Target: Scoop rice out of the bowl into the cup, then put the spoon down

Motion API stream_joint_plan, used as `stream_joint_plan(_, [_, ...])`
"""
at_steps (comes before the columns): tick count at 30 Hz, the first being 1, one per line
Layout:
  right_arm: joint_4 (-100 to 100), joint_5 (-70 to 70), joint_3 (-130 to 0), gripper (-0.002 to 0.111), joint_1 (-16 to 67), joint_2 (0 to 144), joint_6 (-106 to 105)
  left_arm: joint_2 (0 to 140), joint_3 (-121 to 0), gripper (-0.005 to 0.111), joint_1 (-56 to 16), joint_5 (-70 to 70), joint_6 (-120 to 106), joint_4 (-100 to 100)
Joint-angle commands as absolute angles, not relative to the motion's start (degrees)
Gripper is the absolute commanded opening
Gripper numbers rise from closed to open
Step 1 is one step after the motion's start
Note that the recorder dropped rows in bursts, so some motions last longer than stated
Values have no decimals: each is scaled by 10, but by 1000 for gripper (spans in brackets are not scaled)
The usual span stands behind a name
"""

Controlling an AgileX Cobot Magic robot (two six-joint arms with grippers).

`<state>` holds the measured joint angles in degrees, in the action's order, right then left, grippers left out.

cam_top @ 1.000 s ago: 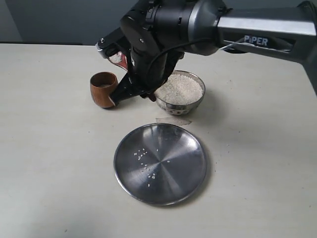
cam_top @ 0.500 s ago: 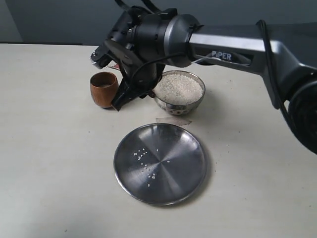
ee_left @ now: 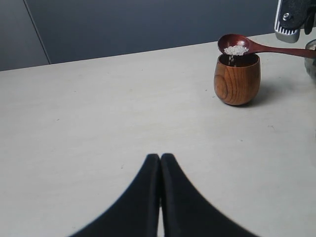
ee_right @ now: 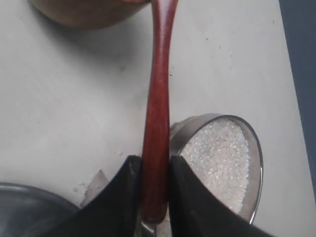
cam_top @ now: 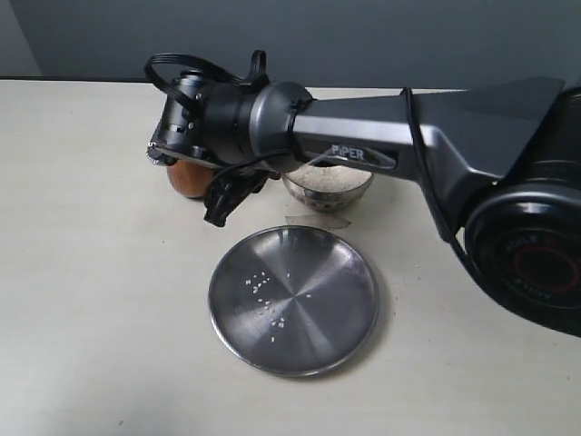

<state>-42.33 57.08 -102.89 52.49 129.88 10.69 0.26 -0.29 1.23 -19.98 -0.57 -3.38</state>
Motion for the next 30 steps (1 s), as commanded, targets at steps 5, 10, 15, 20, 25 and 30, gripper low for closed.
stream_joint_plan(5, [-485, 615, -1043, -1, 527, 1305, 114, 0, 0, 0, 11, -197, -4, -37])
stream_joint_plan(10, [-490, 618, -1043, -1, 527, 1305, 113, 0, 0, 0, 11, -197, -4, -37])
stream_joint_plan(15, [-500, 625, -1043, -1, 527, 1305, 101, 0, 0, 0, 11, -197, -4, -37])
stream_joint_plan(20, [-501, 625, -1043, -1, 534, 1305, 75, 0, 0, 0, 11, -197, -4, -37])
stream_joint_plan(25, [-518, 626, -1043, -1, 541, 1305, 74, 0, 0, 0, 11, -197, -4, -37])
stream_joint_plan(30, [-530, 642, -1043, -1, 543, 1305, 70, 0, 0, 0, 11, -197, -4, -37])
